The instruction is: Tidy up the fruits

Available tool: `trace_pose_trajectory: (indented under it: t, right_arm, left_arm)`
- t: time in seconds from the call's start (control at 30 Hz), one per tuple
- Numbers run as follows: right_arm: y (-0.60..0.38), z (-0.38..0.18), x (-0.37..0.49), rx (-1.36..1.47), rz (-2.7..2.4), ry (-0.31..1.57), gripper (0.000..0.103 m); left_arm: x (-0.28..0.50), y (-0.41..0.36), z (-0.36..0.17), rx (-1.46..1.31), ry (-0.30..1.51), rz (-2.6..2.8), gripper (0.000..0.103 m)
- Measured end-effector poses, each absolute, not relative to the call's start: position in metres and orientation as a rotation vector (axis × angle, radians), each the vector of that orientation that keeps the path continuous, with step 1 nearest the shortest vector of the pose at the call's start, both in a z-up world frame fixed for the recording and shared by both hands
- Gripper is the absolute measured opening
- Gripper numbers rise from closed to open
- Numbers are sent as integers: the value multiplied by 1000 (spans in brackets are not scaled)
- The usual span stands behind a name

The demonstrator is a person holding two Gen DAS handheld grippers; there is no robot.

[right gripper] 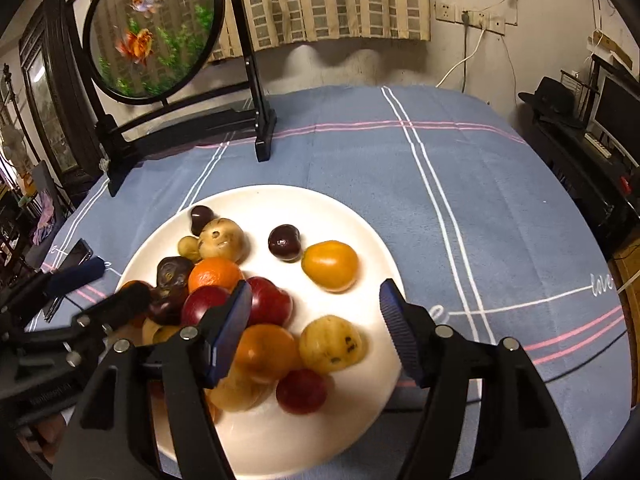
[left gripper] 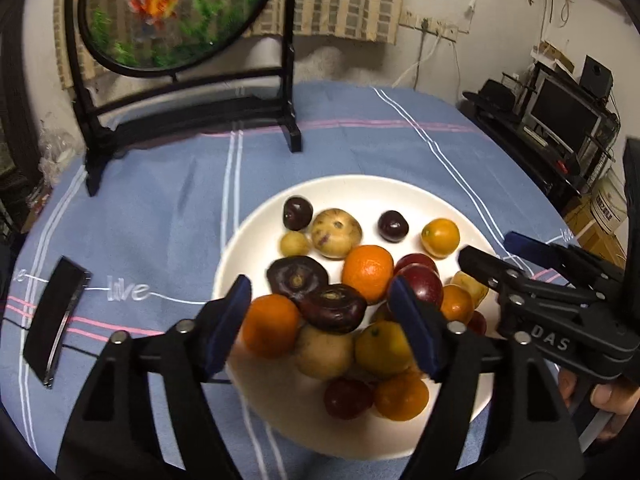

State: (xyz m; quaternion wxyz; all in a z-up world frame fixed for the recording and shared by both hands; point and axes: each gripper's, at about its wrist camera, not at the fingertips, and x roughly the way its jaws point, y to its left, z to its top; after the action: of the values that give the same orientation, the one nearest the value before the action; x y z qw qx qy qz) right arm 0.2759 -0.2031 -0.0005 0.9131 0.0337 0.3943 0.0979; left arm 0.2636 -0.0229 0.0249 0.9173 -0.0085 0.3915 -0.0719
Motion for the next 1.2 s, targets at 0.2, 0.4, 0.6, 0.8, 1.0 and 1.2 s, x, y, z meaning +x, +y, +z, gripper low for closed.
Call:
trace_pose_trajectory:
  t: [0.2,0.4,0.6,0.8,1.0,1.2]
  right_arm:
    - [-207,6,251,64,212,796,67]
    - [-210,5,216,39,197,783,73]
    - [-213,-6,179,-20,178,792,76]
    - [-218,-8,145,0,182,789,76]
    - [-223,-18,116,21,186,796,76]
    - [-225,-26,99,-8,168,789,76]
  left_arm:
    - [240,-15,33,-22,796,-126,78]
    - [207,-1,23,-54,789,-89,86]
    - [175,10,12,-61,812,-62,92]
    - [138,13,10,-24,800,-54,92]
    - [115,16,11,-19,790,-39,92]
    - [98,18,13,-33,741,-28,101]
